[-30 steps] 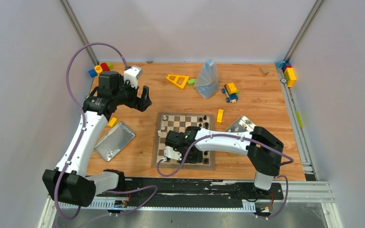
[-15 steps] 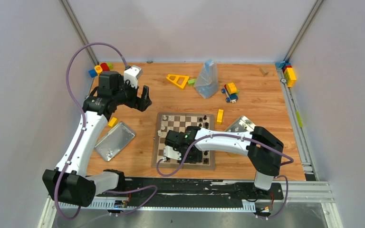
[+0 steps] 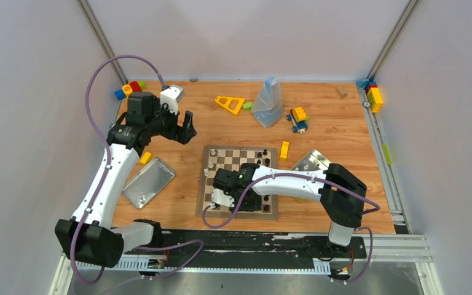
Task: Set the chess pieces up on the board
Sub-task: Place the chess piece on the chessboard, then reset both arms
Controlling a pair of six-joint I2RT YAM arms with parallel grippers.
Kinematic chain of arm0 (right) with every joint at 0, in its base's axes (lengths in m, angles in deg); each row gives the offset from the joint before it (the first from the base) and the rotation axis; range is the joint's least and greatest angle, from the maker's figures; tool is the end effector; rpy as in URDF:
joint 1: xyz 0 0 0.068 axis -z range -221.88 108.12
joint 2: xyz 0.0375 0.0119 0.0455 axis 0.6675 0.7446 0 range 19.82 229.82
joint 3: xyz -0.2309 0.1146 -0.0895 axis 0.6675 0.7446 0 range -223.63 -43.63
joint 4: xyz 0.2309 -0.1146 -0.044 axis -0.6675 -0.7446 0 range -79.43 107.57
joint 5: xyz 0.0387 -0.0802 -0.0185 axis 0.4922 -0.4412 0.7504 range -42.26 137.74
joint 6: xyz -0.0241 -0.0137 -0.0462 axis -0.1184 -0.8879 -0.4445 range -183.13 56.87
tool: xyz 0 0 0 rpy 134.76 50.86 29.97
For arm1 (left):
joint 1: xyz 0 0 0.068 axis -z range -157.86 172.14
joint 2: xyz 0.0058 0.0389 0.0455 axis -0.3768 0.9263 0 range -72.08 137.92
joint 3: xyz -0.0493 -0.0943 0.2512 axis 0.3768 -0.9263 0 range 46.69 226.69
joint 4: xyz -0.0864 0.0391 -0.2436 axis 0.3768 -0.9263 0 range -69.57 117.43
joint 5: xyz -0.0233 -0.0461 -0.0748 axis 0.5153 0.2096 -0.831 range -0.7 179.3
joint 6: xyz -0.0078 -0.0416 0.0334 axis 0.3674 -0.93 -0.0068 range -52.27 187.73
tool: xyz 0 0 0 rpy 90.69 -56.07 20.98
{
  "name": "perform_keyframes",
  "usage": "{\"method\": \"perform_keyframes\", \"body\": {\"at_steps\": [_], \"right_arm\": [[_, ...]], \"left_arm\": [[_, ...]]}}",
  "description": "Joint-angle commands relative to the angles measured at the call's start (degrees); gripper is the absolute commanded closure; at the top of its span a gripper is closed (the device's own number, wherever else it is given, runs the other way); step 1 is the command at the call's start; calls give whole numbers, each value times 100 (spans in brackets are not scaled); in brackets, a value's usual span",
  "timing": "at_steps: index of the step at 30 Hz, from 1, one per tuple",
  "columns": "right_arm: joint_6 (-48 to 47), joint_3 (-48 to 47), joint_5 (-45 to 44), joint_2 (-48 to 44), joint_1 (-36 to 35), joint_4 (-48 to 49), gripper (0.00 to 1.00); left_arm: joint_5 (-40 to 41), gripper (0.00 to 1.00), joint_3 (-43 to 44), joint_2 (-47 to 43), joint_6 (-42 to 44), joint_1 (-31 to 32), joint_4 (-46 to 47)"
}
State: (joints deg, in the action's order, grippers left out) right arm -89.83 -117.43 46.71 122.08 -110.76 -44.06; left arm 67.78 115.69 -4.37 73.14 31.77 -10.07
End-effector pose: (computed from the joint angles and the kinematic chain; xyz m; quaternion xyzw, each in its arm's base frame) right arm 0.1158 0.2983 0.1980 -0.7407 0.6718 -0.0087 0.0025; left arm 0.2442 -0.0548 0.3600 0.1984 0.8576 -0.1827 0.4380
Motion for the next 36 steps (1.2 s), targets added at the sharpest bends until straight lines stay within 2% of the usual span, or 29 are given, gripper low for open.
{"method": "perform_keyframes", "body": {"at_steps": [1,10,14,23,26,29,33,36], "right_arm": [[38,-77,7,-28,-38,80,78],[95,-541,7,-620,172,127,61],[86,-849,500,-983,649,192,56],[278,-1358,1592,-1930,2933,983,36],[474,-1237,1852,-2227,3738,1413,31],[779,-975,2014,-2557,4631,1961,15],[1347,-591,2198,-2935,5640,2662,2],[1733,-373,2301,-3138,6223,2970,0]], "left_arm": [[-76,0,11,-151,75,-31,155],[20,0,25,-207,101,-31,156],[181,0,62,-244,127,-39,155],[864,0,81,-382,196,-113,351],[1001,0,9,-446,264,-133,439],[1162,0,-78,-512,330,-165,589],[1453,0,-290,-599,332,-187,845],[1763,0,-571,-708,304,-189,1221]]}}
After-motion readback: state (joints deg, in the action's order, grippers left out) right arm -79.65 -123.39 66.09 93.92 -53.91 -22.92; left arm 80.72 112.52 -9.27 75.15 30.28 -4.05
